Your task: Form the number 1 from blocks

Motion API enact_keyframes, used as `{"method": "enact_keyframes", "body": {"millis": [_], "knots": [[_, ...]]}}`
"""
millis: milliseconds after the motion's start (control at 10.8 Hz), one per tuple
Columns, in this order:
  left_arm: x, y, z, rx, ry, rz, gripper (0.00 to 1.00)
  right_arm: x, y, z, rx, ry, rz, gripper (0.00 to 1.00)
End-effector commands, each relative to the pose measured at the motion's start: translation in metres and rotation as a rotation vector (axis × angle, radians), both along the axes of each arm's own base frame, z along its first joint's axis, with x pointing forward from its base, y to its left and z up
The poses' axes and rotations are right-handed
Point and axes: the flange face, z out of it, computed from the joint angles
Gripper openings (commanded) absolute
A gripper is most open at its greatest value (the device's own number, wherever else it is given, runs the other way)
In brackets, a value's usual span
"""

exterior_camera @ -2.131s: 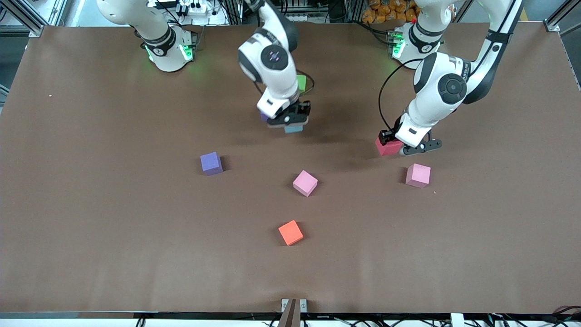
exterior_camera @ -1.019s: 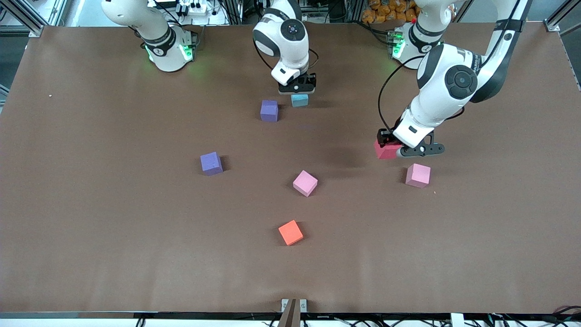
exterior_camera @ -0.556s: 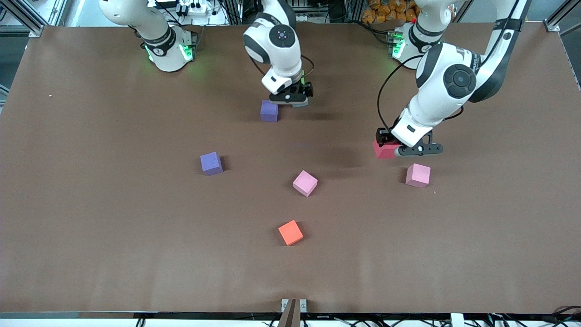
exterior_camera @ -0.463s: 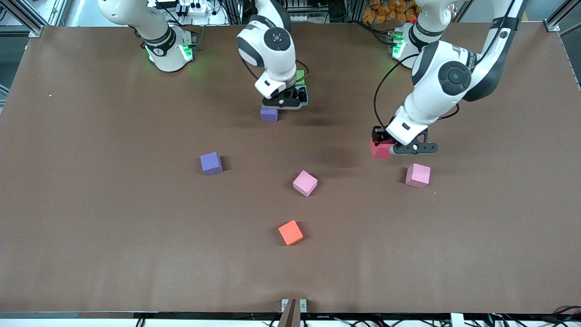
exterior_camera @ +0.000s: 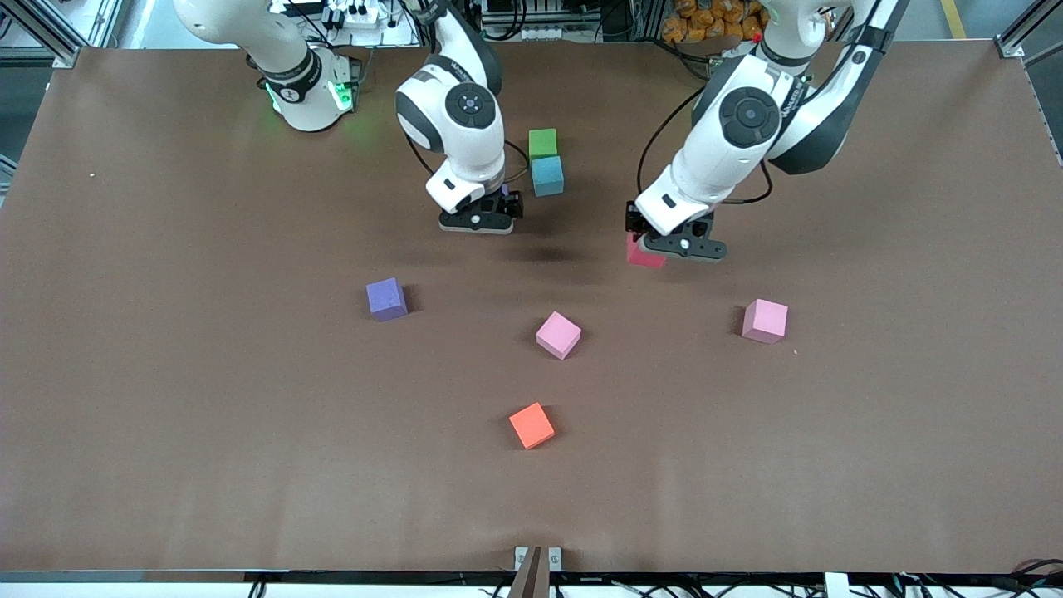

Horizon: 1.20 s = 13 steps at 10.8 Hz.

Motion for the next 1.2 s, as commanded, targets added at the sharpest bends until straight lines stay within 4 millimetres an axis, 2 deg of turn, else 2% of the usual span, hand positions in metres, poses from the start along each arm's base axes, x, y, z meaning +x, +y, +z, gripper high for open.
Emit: {"method": "enact_keyframes", "body": {"millis": [0,185,371,556,741,1019,1112], "knots": [[-0.007,-0.022,-0.003,-0.010,0.030,-0.017,0.00,0.001,-0.036,0.008,0.062,-0.030,-0.054,1.00],[-0.002,-0.028,0.008,-0.026,0.010,-0.012,0.00,0.009,-0.062,0.019,0.117,0.007,-0.178,1.00],[0.016,-0.029,0.028,-0.045,-0.032,0.003,0.00,0.023,-0.097,0.022,0.114,0.019,-0.240,1.00],[0.028,-0.037,0.022,-0.050,-0.029,-0.001,0.00,0.034,-0.127,0.023,0.112,0.023,-0.265,1.00],[0.030,-0.059,0.001,-0.020,-0.025,-0.049,0.00,0.036,-0.142,0.018,0.099,0.037,-0.248,1.00],[0.007,-0.094,-0.054,0.038,0.038,-0.119,0.00,0.038,-0.143,0.018,0.099,0.036,-0.248,1.00],[0.003,-0.105,-0.066,0.052,0.045,-0.120,0.00,0.038,-0.143,0.018,0.099,0.036,-0.244,1.00]]}}
